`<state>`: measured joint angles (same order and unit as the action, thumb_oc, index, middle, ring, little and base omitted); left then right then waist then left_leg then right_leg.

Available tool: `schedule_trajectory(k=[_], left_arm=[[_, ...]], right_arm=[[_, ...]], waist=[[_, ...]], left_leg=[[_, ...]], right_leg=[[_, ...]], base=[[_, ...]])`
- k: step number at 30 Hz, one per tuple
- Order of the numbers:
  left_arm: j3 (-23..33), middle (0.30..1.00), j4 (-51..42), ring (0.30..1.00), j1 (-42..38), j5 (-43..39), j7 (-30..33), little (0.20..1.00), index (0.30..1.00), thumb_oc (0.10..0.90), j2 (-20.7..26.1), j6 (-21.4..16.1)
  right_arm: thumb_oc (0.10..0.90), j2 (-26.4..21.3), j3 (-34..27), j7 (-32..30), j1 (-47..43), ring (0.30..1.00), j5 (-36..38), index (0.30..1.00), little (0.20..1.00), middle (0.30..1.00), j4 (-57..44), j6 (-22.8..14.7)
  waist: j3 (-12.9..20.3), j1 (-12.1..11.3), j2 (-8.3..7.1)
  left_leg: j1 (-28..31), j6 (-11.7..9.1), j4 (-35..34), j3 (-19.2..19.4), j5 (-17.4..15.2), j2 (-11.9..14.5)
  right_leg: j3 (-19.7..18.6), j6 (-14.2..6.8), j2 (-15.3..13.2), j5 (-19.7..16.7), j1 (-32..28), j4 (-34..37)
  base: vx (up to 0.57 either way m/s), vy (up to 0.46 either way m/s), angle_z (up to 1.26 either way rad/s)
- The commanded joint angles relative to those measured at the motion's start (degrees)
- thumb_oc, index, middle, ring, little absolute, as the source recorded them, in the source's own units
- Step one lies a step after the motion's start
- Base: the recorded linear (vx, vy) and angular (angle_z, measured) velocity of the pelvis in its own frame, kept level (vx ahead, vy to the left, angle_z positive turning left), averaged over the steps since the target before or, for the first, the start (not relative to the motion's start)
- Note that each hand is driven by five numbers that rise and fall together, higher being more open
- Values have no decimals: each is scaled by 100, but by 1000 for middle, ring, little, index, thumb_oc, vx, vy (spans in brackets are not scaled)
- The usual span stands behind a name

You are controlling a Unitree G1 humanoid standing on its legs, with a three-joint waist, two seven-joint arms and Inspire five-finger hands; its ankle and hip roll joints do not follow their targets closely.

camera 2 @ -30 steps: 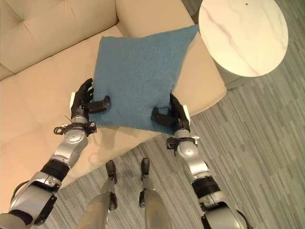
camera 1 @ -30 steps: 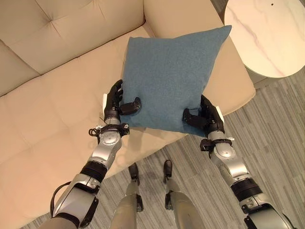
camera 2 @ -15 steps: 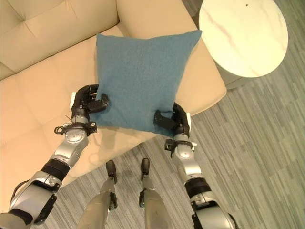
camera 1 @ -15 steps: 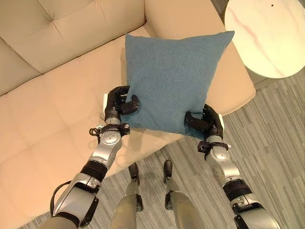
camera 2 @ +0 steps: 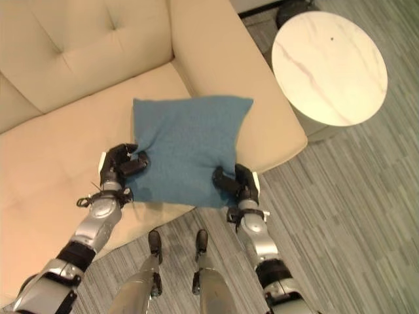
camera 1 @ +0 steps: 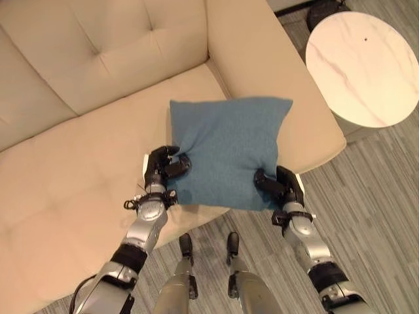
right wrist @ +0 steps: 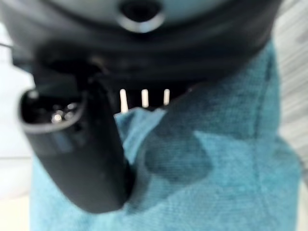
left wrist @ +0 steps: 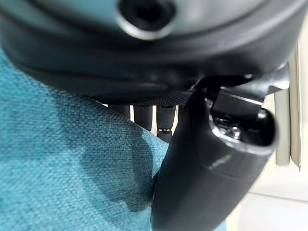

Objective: Pick up all the scattered cushions and arrange them neatly on the sofa.

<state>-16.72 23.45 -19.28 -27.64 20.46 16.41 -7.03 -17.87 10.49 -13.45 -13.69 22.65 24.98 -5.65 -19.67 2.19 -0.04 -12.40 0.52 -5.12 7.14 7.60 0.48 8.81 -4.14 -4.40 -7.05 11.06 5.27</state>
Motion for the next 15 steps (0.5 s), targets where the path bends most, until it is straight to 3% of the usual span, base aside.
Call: schedule_trajectory(k=[1,4,8,9,15], left_arm=[[-60,300,-851,300,-237,-48,-530,300,300,400,-326,-539],[-43,300,-1345,300,457,-2,-788,300,300,400,-247,-488],[-56,300,-1692,300,805,49,-942,300,300,400,-150,-458],[-30,300,-1896,300,961,96,-1034,300,300,400,-80,-468],[28,300,-2399,300,1397,-54,-1242,300,300,400,3,-484]], right_arm=[[400,28,-84,395,24,300,-169,300,300,300,-982,-471],[400,-104,-212,614,599,300,-268,300,300,300,-1447,-468],[400,-154,-276,740,894,300,-298,300,300,300,-1745,-496],[400,-193,-342,816,1048,300,-285,300,300,300,-1950,-544],[400,-364,-421,993,1389,300,-291,300,300,300,-2416,-599]], waist=[[575,-44,64],[719,-92,171],[826,-144,244],[882,-199,286],[992,-289,297]], left_leg=[[300,-214,151,-330,-835,-47],[516,-265,141,-462,-790,-19],[593,-356,170,-605,-716,9],[576,-473,223,-719,-646,39],[469,-629,655,-941,-594,18]], right_leg=[[216,-414,-350,765,-238,-515],[400,-320,-304,980,-540,-590],[586,-230,-247,1140,-765,-607],[724,-168,-201,1226,-897,-593],[1141,-13,-101,1342,-1405,-361]], base=[[7,-105,22],[3,-107,26],[-48,-134,41],[-92,-147,34],[-56,-106,49]])
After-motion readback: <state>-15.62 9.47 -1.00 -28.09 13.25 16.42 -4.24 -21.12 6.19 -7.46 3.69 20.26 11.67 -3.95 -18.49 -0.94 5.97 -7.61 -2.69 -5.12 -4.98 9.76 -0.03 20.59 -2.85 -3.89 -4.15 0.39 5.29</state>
